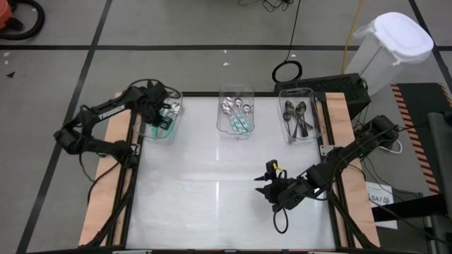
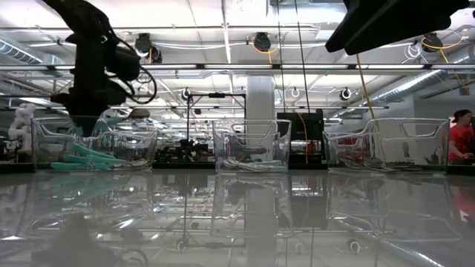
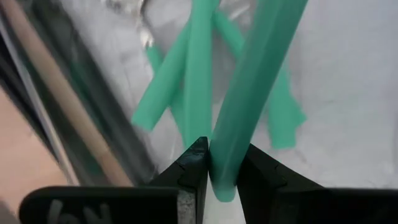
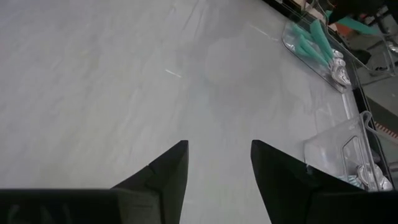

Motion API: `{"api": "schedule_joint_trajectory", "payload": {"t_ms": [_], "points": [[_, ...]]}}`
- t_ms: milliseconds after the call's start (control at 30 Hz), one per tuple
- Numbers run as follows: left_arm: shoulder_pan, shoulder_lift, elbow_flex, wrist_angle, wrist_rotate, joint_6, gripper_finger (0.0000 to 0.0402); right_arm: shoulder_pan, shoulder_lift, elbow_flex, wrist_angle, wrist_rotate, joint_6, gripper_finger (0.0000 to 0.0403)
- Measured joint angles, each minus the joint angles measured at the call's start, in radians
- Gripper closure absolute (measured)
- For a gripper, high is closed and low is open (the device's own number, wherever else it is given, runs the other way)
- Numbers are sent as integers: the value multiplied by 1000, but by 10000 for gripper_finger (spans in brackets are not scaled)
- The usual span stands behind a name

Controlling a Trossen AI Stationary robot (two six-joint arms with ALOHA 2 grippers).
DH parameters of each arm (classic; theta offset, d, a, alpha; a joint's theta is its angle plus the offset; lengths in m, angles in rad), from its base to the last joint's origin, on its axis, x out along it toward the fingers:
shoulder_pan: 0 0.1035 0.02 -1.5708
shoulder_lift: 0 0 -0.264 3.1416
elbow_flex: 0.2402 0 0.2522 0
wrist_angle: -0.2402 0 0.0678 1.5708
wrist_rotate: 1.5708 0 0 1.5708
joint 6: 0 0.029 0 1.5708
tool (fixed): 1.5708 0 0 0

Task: Sort silverware by color (type)
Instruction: Put the green spoon into the left transparent bin

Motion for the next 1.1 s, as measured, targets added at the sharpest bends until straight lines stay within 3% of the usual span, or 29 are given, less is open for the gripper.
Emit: {"api": "schedule_joint_trajectory", "payload": {"t_ms": [700, 1100], "points": [[0, 18, 0, -40, -36, -78, 326, 0, 0, 0, -14, 0, 4, 234], [-56, 10, 0, -14, -38, -13, 324, 0, 0, 0, -14, 0, 8, 234]]}}
